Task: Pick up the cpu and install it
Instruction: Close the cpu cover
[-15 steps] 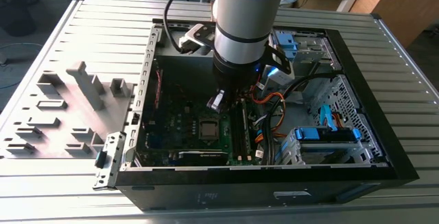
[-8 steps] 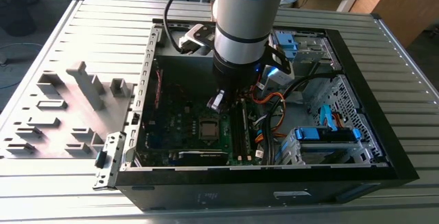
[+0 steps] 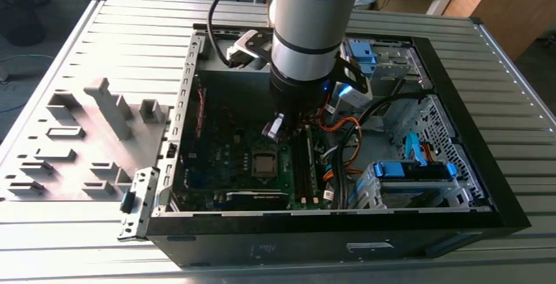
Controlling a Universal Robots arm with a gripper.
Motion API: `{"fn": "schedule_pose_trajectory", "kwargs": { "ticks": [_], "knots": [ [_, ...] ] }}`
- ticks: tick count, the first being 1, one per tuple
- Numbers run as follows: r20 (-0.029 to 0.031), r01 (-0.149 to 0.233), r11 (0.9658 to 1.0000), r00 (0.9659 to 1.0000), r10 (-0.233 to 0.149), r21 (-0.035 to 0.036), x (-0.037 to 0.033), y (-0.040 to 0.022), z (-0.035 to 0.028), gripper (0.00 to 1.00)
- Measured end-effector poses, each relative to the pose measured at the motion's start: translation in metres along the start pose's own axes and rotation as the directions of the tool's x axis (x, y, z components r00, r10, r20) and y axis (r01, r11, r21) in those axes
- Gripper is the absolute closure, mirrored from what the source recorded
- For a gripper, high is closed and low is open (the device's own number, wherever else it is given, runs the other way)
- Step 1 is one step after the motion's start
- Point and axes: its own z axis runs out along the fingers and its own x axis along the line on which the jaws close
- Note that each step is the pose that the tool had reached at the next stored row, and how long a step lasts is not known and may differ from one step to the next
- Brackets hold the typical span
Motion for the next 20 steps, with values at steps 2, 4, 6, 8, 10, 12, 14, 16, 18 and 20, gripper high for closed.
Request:
{"fn": "schedule_pose_trajectory", "kwargs": {
  "ticks": [2,4,6,8,10,12,14,16,18,20],
  "knots": [
    [0.0005,0.000,1.0000,1.0000,0.000,-0.0004,-0.0001,0.0001,0.0004,0.89],
    [0.0011,0.000,1.0000,1.0000,0.000,-0.0006,0.0001,0.0006,0.0013,0.89],
    [0.0012,0.000,1.0000,1.0000,0.000,-0.0002,0.0009,0.0020,0.0021,0.89],
    [0.0017,0.000,1.0000,1.0000,0.000,0.0004,0.0028,0.0049,0.0028,0.89],
    [0.0020,0.000,1.0000,1.0000,0.000,0.0008,0.0049,0.0079,0.0032,0.89],
    [0.0021,0.000,1.0000,1.0000,0.000,0.0009,0.0070,0.0109,0.0035,0.89],
    [0.0019,0.000,1.0000,1.0000,0.000,0.0010,0.0097,0.0124,0.0035,0.89],
    [0.0017,0.000,1.0000,1.0000,0.000,0.0011,0.0133,0.0125,0.0034,0.89],
    [0.0017,0.000,1.0000,1.0000,0.000,0.0011,0.0174,0.0125,0.0034,0.89],
    [0.0017,0.000,1.0000,1.0000,0.000,0.0012,0.0210,0.0130,0.0035,0.89]
  ]
}}
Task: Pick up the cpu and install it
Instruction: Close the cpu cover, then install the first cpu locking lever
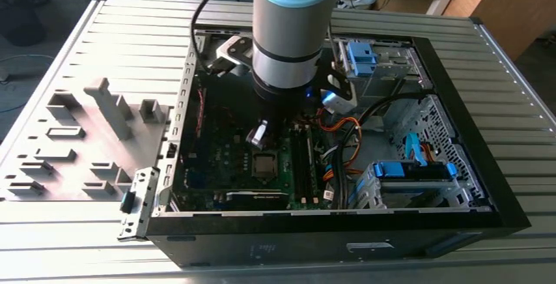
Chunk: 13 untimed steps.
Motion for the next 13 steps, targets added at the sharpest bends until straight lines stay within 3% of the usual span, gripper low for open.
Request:
{"fn": "schedule_pose_trajectory", "kwargs": {
  "ticks": [13],
  "knots": [
    [-0.0010,0.000,1.0000,1.0000,0.000,0.0006,0.0059,0.0038,0.0005,0.89]
  ]
}}
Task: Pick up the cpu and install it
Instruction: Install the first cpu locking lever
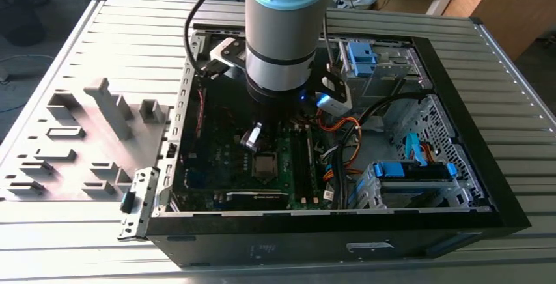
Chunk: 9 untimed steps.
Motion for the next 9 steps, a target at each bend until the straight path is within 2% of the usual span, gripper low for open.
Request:
{"fn": "schedule_pose_trajectory", "kwargs": {
  "ticks": [9],
  "knots": [
    [0.0000,0.000,1.0000,1.0000,0.000,0.0000,0.0000,0.0000,0.0000,0.89]
  ]
}}
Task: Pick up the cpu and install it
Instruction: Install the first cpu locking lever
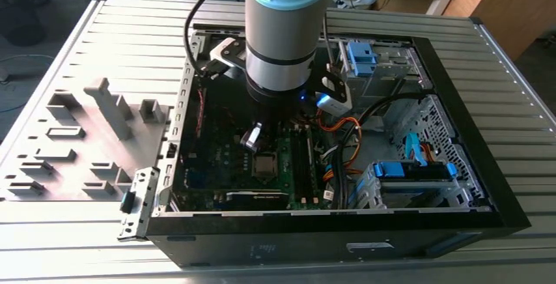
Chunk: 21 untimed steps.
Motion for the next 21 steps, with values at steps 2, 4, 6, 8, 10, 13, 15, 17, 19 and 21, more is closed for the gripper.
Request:
{"fn": "schedule_pose_trajectory", "kwargs": {
  "ticks": [2,4,6,8,10,13,15,17,19,21],
  "knots": [
    [-0.0001,0.000,1.0000,1.0000,0.000,0.0000,0.0000,0.0000,-0.0006,0.89],
    [0.0000,0.000,1.0000,1.0000,0.000,0.0000,-0.0002,0.0001,-0.0038,0.89],
    [-0.0001,0.000,1.0000,1.0000,0.000,0.0000,-0.0003,0.0002,-0.0082,0.89],
    [0.0000,0.000,1.0000,1.0000,0.000,0.0000,-0.0005,0.0003,-0.0122,0.89],
    [0.0002,0.000,1.0000,1.0000,0.000,0.0000,-0.0008,0.0004,-0.0159,0.89],
    [0.0003,0.000,1.0000,1.0000,0.000,0.0000,-0.0010,0.0005,-0.0201,0.89],
    [0.0012,0.000,1.0000,1.0000,0.000,-0.0003,-0.0017,0.0010,-0.0227,0.89],
    [0.0015,0.000,1.0000,1.0000,0.000,-0.0005,-0.0041,0.0020,-0.0228,0.89],
    [0.0024,0.000,1.0000,1.0000,0.000,-0.0008,-0.0060,0.0029,-0.0230,0.89],
    [0.0057,0.000,1.0000,1.0000,0.000,-0.0016,-0.0083,0.0041,-0.0231,0.89]
  ]
}}
